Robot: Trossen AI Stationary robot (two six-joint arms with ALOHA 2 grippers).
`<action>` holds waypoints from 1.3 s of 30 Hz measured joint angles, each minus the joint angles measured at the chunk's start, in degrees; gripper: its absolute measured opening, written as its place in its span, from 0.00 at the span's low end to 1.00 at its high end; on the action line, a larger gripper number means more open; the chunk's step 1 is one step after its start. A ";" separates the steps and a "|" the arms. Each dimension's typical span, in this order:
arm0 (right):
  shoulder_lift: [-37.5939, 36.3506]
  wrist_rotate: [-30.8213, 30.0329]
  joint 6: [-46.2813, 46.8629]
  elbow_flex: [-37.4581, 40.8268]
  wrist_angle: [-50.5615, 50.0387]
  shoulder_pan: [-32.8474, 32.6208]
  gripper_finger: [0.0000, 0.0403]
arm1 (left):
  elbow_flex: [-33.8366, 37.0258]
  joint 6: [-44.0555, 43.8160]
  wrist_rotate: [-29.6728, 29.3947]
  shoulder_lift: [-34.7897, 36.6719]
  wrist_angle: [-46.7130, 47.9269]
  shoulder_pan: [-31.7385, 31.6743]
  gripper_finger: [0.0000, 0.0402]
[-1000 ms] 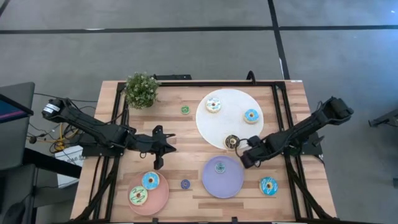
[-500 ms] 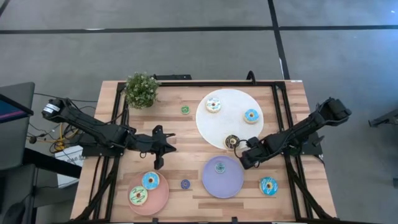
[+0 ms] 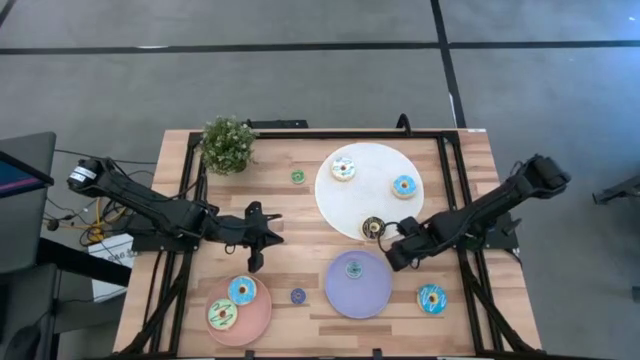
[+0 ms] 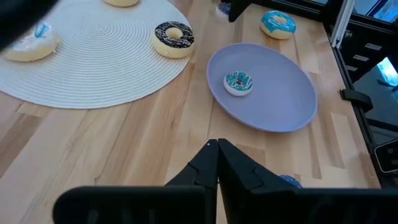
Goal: Pick & Place donuts
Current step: Put the right small purple donut on the purple plate
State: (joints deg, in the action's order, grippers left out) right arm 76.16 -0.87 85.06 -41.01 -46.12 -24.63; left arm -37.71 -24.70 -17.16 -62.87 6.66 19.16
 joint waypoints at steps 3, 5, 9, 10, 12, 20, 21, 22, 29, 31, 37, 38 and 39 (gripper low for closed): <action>-1.54 -2.06 -0.96 -2.42 -0.11 -1.54 0.46 | 0.00 -0.08 0.38 0.00 -0.04 0.00 0.00; -1.92 -4.32 -4.15 -4.57 2.42 -2.84 0.45 | 0.00 -0.08 0.40 0.00 -0.05 0.00 0.00; -0.89 -7.61 -12.55 -7.71 8.04 -5.83 0.44 | 0.00 -0.08 0.40 0.00 -0.11 0.00 0.00; 0.02 -8.07 -12.97 -8.44 8.81 -6.31 0.44 | 0.00 -0.04 0.44 0.00 -0.11 0.00 0.00; 2.20 -8.19 -13.07 -9.76 8.39 -6.95 0.44 | 0.00 0.16 1.06 0.00 -0.08 0.00 0.00; 16.32 -6.39 -13.57 -17.52 8.61 -7.62 0.44 | 0.00 1.51 3.98 0.00 0.52 0.00 0.00; 17.98 -6.37 -13.57 -18.66 8.66 -7.46 0.44 | 0.00 1.54 4.27 0.00 0.53 0.00 0.00; 19.36 -6.31 -13.55 -19.56 8.71 -7.33 0.44 | 0.00 1.77 4.51 -0.01 0.54 0.00 0.00; 26.96 -4.83 -13.61 -23.42 6.33 -4.87 0.45 | 0.00 2.44 4.89 -0.02 0.45 0.00 0.00; 27.80 -3.53 -13.72 -23.43 5.62 -3.99 0.46 | 0.00 2.44 5.32 -0.02 0.46 0.00 0.00; 27.86 -2.48 -15.46 -23.52 5.03 -2.96 0.50 | 0.00 2.35 6.61 -0.02 0.39 0.02 0.00; 27.49 -2.48 -15.41 -23.49 3.94 -2.96 0.51 | 0.00 2.35 6.59 -0.02 0.37 0.02 0.00; 27.10 -2.48 -15.21 -23.45 3.12 -2.95 0.52 | 0.00 2.30 6.59 -0.02 0.35 0.02 0.00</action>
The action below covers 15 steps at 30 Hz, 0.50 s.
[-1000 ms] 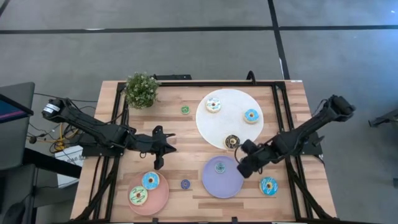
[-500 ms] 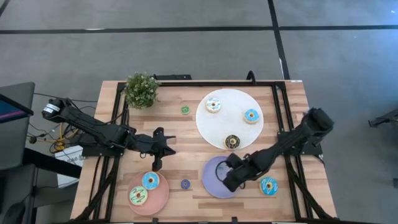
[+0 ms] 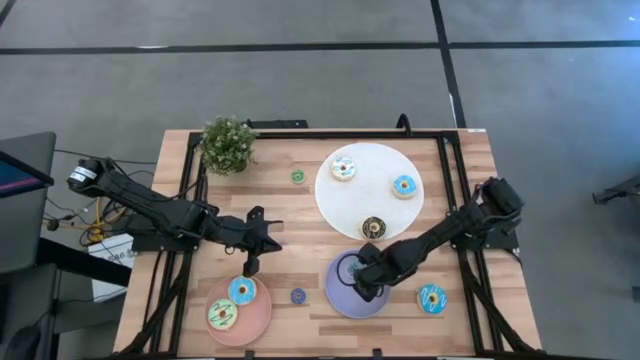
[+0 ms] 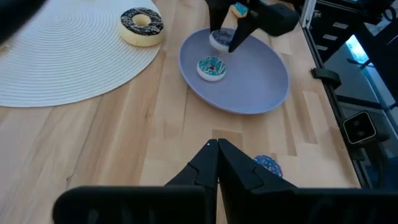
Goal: Pick & Place donuts
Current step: Put the right small purple donut on the purple plate
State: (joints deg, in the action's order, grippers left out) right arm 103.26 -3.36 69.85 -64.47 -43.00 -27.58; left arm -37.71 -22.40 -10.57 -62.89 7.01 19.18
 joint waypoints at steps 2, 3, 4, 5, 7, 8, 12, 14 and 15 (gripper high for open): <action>-0.14 0.00 -0.02 -0.13 0.10 0.27 0.54 | 0.00 -0.33 0.02 0.00 -0.02 0.02 0.00; -0.30 -0.01 -0.06 -0.06 -0.76 0.35 0.55 | 0.00 -0.34 0.18 0.00 -0.23 0.00 0.00; -0.56 -0.02 -0.31 0.03 -1.63 0.34 0.55 | 0.00 -0.34 0.28 0.00 -0.36 0.02 0.00; -0.68 -0.03 -0.49 0.01 -1.32 0.36 0.56 | 0.00 -0.30 0.28 0.00 -0.32 0.02 0.00; -0.72 -0.04 -0.76 -0.08 -1.02 0.47 0.57 | 0.00 -0.11 0.28 0.00 -0.27 0.02 0.00; -0.84 -0.02 -0.95 -0.01 -1.23 0.47 0.57 | -0.01 -0.09 0.28 0.00 -0.34 0.02 0.00; -0.85 0.23 -1.35 -0.03 -0.69 0.73 0.57 | 0.00 0.09 0.28 0.00 -0.25 0.02 0.00; -0.85 0.23 -1.37 -0.02 -0.55 0.73 0.57 | 0.00 0.10 0.28 0.00 0.04 0.02 0.00; -0.85 0.22 -1.38 -0.02 -0.57 0.73 0.57 | 0.00 0.10 0.28 0.00 0.03 0.02 0.00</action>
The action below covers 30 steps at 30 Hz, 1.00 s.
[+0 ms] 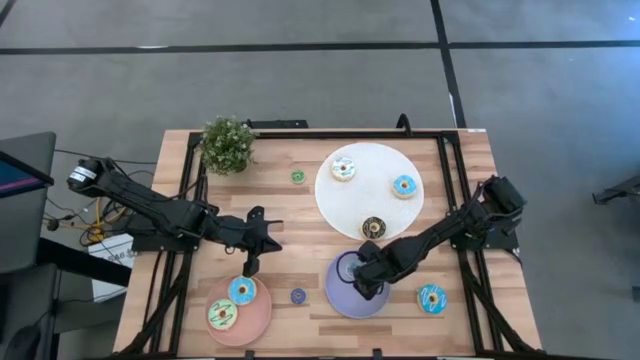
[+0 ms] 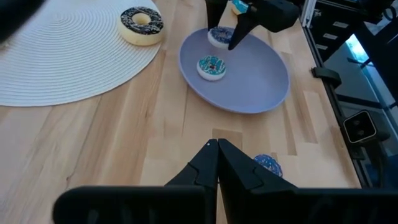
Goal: Pick & Place donuts
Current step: Put the right small purple donut on the purple plate, then put the small white donut on the purple plate
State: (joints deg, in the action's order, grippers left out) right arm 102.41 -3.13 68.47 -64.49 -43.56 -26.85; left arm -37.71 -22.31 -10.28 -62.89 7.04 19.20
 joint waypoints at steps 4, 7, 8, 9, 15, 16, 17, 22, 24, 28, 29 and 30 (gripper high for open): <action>0.00 0.02 0.02 0.00 0.10 0.00 0.57 | 0.00 0.02 0.00 0.00 0.01 0.00 0.00; 0.00 0.03 0.04 0.00 0.09 0.05 0.57 | -0.01 0.02 0.00 0.00 0.01 0.00 0.00; 0.00 0.03 0.04 0.00 0.10 0.08 0.57 | 0.00 0.02 0.00 0.00 0.01 0.00 0.00; 0.00 0.04 0.05 0.00 0.10 0.12 0.57 | -0.01 0.02 0.01 0.00 0.02 0.00 0.00; 0.00 0.21 0.46 0.00 0.10 0.39 0.57 | 0.00 0.04 0.02 0.00 0.01 0.00 0.00; 0.00 0.21 0.48 0.00 0.11 0.39 0.57 | 0.00 0.04 0.02 0.00 0.01 0.00 0.00; 0.00 0.27 0.54 0.00 0.12 0.39 0.58 | 0.00 0.04 0.04 0.00 0.01 0.00 0.00; 0.00 0.59 0.96 0.00 0.09 0.39 0.65 | 0.00 0.04 0.04 0.00 0.01 0.00 0.00; 0.00 0.53 0.96 0.00 0.08 0.39 0.68 | 0.00 0.04 0.04 0.00 0.01 0.00 0.00; 0.00 0.38 0.95 -0.02 0.05 0.42 0.72 | 0.00 -0.02 0.04 0.00 0.01 0.00 0.00; -0.03 0.37 0.79 -0.36 -0.60 0.38 0.72 | 0.00 -0.33 0.04 0.00 0.01 0.00 0.00; -0.31 0.35 0.25 -0.88 -1.38 0.37 0.73 | 0.00 -0.49 0.04 0.00 0.01 0.01 0.00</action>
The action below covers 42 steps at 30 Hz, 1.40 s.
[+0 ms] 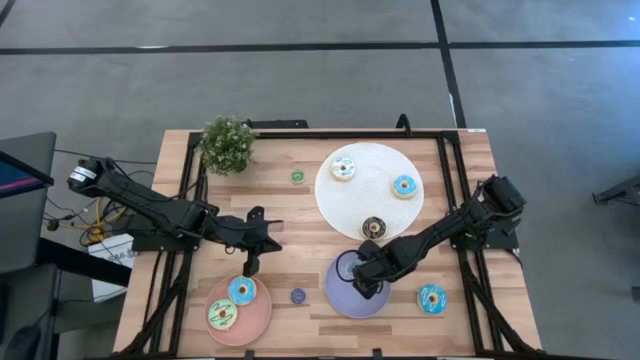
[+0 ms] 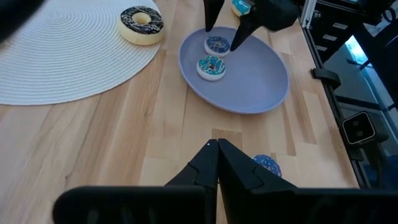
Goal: Pick & Place donuts
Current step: Put the small white donut on the purple plate
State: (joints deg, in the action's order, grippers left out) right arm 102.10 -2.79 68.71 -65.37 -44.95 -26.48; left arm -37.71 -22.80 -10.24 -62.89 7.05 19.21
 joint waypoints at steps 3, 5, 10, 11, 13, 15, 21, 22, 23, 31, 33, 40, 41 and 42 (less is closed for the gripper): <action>-1.73 -0.47 -1.86 -2.28 -1.49 0.00 0.73 | 0.00 -0.16 -0.31 0.00 0.00 0.01 0.00; -3.72 -1.64 -3.84 -2.90 -2.71 0.00 0.73 | 0.00 -0.21 -0.50 0.00 -0.07 0.01 0.00; -11.20 -6.41 -7.57 -3.11 -5.26 0.00 0.72 | -0.02 -2.88 -0.70 0.00 -0.42 0.46 0.00; -13.05 -7.62 -8.40 -2.77 -5.76 0.00 0.72 | -0.02 -3.47 -1.08 0.00 -0.44 0.85 0.00; -17.27 -10.02 -9.67 -0.95 -6.47 0.00 0.72 | -0.04 -4.23 -2.92 0.00 -0.32 1.76 0.00; -22.15 -11.38 -10.28 1.87 -6.58 0.15 0.72 | -0.04 -5.44 -4.88 0.00 -0.10 2.32 0.00; -36.63 -14.75 -9.92 11.22 -6.66 1.12 0.72 | -0.07 -11.45 -8.26 0.00 0.52 1.50 0.00; -38.87 -15.21 -9.84 12.59 -6.46 1.21 0.72 | -0.07 -11.71 -8.30 0.00 0.54 1.21 0.00; -40.96 -15.39 -9.85 14.03 -6.53 1.22 0.72 | -0.07 -11.72 -8.59 0.00 0.60 0.97 0.00; -54.31 -17.29 -9.27 23.63 -7.10 1.20 0.72 | -0.07 -16.60 -14.44 0.00 4.04 -1.92 0.05; -56.76 -17.30 -9.12 25.77 -6.83 1.20 0.72 | -0.09 -19.64 -14.75 0.00 6.00 -2.99 0.09; -61.31 -17.35 -7.54 30.15 -6.78 1.90 0.72 | -0.09 -28.83 -14.59 0.00 14.01 -6.02 0.30; -61.57 -17.43 -7.27 30.41 -6.98 2.12 0.72 | -0.09 -28.81 -14.76 0.00 14.93 -6.15 0.34; -61.74 -17.58 -7.26 30.49 -7.06 2.34 0.72 | -0.09 -28.77 -14.93 0.00 15.57 -6.29 0.37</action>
State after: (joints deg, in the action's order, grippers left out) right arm 40.36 -20.37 61.45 -34.87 -52.00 -24.14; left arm -37.80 -51.57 -25.17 -62.89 22.62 12.92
